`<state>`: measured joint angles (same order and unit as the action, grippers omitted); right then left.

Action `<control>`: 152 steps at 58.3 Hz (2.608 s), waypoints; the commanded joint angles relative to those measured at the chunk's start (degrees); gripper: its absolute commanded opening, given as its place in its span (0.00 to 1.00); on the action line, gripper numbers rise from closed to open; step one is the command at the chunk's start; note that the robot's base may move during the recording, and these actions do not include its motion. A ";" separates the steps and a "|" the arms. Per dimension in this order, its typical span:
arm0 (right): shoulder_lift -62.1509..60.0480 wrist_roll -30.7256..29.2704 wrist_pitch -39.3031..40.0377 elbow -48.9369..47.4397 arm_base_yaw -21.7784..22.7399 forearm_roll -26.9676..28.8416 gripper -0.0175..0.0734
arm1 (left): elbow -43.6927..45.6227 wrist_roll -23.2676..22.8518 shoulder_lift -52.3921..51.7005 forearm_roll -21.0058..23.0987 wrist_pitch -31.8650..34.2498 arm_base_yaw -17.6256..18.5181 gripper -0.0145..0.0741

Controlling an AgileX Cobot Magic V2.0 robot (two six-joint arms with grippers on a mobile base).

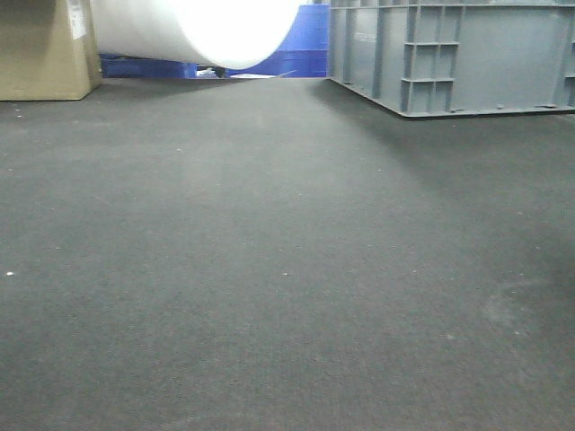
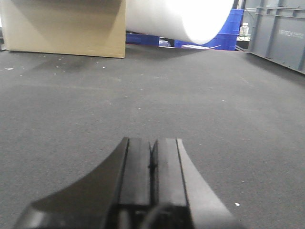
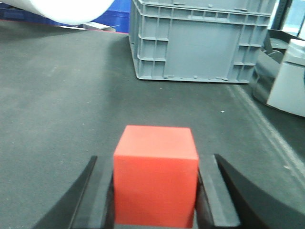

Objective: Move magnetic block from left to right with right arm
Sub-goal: 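Stop the base at the second table with the cube held, then lower the red cube onto the carpet with the right gripper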

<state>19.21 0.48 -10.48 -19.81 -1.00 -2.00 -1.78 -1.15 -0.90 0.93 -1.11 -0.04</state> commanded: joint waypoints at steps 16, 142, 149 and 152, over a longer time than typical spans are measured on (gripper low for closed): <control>0.57 -0.48 5.00 -1.67 0.35 -0.45 0.62 | -0.59 -0.06 -0.30 0.36 4.70 0.14 0.03; 68.82 35.02 -56.65 -53.83 -34.62 -5.20 0.62 | -0.59 -0.06 -0.30 0.36 4.70 0.14 0.03; 75.09 35.02 -59.10 -60.48 -37.35 -2.20 0.62 | -0.59 -0.06 -0.30 0.36 4.70 0.14 0.03; 77.75 35.02 -59.22 -62.64 -38.25 -0.60 0.62 | -0.59 -0.06 -0.30 0.36 4.70 0.14 0.03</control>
<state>96.17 35.17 -68.51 -77.68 -38.08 -4.43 -1.78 -1.15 -0.90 0.93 -1.11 -0.04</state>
